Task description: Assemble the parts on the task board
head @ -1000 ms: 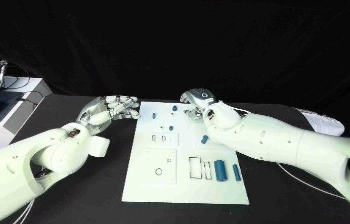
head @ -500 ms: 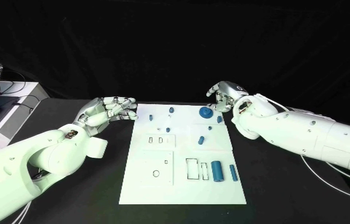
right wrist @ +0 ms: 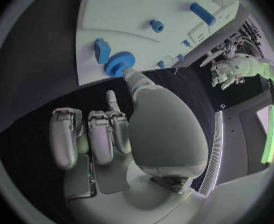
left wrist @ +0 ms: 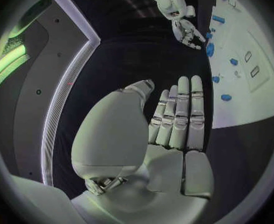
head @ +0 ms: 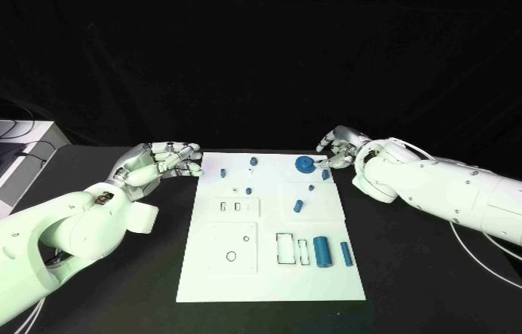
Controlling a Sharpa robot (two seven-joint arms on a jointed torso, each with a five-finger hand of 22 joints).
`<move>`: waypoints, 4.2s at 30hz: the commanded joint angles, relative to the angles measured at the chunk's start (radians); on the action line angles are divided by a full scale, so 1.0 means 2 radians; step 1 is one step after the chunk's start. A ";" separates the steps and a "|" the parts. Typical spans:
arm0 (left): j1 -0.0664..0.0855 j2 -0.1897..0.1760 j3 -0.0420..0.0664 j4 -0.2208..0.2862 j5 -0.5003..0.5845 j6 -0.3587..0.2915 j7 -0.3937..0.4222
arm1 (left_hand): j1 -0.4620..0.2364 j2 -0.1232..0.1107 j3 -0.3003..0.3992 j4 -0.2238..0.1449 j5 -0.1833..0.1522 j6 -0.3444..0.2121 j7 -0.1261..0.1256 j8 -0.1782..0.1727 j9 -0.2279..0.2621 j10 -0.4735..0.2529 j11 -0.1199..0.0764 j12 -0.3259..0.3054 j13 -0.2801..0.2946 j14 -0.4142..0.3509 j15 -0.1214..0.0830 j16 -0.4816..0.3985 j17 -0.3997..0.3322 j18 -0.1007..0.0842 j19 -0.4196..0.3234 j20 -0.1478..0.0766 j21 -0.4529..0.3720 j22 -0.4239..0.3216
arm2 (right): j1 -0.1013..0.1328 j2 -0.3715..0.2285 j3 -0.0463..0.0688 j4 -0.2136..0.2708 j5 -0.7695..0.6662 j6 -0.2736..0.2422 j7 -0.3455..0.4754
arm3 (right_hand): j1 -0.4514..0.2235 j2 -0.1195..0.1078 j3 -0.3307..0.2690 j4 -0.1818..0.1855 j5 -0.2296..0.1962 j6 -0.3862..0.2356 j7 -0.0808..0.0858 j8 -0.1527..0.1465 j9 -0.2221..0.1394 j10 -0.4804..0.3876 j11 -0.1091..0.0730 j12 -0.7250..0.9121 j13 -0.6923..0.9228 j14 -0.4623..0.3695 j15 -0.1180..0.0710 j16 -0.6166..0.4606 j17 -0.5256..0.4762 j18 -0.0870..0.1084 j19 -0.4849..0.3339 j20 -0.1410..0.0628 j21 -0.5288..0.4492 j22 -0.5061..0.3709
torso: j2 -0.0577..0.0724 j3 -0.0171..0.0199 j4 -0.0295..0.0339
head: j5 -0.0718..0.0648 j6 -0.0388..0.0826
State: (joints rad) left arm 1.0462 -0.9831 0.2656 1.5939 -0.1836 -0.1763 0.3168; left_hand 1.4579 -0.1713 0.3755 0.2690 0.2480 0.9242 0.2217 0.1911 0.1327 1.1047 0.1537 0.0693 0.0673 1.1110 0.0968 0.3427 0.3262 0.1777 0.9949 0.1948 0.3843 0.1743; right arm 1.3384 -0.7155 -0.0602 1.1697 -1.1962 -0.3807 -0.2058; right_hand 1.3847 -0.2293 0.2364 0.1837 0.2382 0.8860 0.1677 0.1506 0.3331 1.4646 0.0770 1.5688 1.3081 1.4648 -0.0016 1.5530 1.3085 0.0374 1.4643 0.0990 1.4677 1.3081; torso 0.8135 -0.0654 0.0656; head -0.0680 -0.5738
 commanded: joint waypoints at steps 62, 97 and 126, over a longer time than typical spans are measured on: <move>0.000 0.001 0.000 -0.003 -0.004 0.009 0.003 | 0.000 -0.004 0.004 -0.001 -0.001 0.003 -0.001 -0.003 0.000 0.002 0.001 -0.002 0.000 -0.004 0.000 0.003 0.004 0.001 -0.004 0.000 0.005 0.001 | -0.010 0.052 -0.003 -0.036 -0.045 -0.009 -0.028 | 0.019 0.020 0.028 0.024 -0.004 0.043 -0.013 0.030 0.007 0.053 -0.008 0.001 0.131 0.047 -0.005 0.004 0.105 -0.011 0.039 -0.003 0.027 0.103 | 0.001 -0.0005 0.0008 | 0.003 -0.006; 0.000 0.002 0.000 -0.006 -0.004 0.009 0.003 | -0.002 -0.004 0.005 -0.001 -0.001 0.003 -0.001 -0.003 0.000 0.002 0.001 -0.003 0.000 -0.005 0.000 0.004 0.005 0.001 -0.005 0.001 0.005 0.002 | -0.023 0.094 -0.009 0.036 -0.240 -0.126 -0.028 | 0.010 0.016 0.034 0.032 -0.014 0.054 -0.017 0.031 0.006 0.053 -0.012 0.001 0.131 0.048 -0.008 0.005 0.109 -0.016 0.049 -0.006 0.044 0.122 | 0.001 -0.0014 0.0025 | 0.007 -0.005; 0.000 0.009 0.000 -0.010 -0.004 0.011 0.002 | -0.002 -0.003 0.006 -0.001 -0.001 0.003 -0.001 -0.003 0.000 0.002 0.001 -0.003 0.000 -0.006 0.000 0.005 0.007 0.001 -0.006 0.001 0.006 0.002 | -0.040 0.146 -0.015 -0.020 -0.243 -0.114 -0.021 | 0.012 0.016 0.036 0.032 -0.013 0.055 -0.018 0.031 0.006 0.053 -0.012 0.001 0.131 0.048 -0.009 0.005 0.107 -0.016 0.048 -0.007 0.043 0.122 | 0.002 -0.0006 0.0018 | 0.010 -0.007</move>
State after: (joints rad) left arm 1.0457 -0.9685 0.2656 1.5722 -0.1900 -0.1719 0.3149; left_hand 1.4579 -0.1713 0.3824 0.2703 0.2480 0.9241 0.2217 0.1911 0.1328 1.1047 0.1538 0.0693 0.0673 1.1040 0.0967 0.3475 0.3390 0.1778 0.9878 0.1947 0.3931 0.1776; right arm 1.2641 -0.4290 -0.0886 1.1324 -1.6721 -0.6140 -0.2587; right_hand 1.4091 -0.1966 0.3064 0.2440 0.2121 0.9853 0.1327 0.2054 0.3441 1.4664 0.0571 1.5687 1.3081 1.4686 -0.0127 1.5567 1.3074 0.0139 1.4642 0.0914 1.5530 1.3077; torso 0.8155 -0.0662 0.0691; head -0.0484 -0.5879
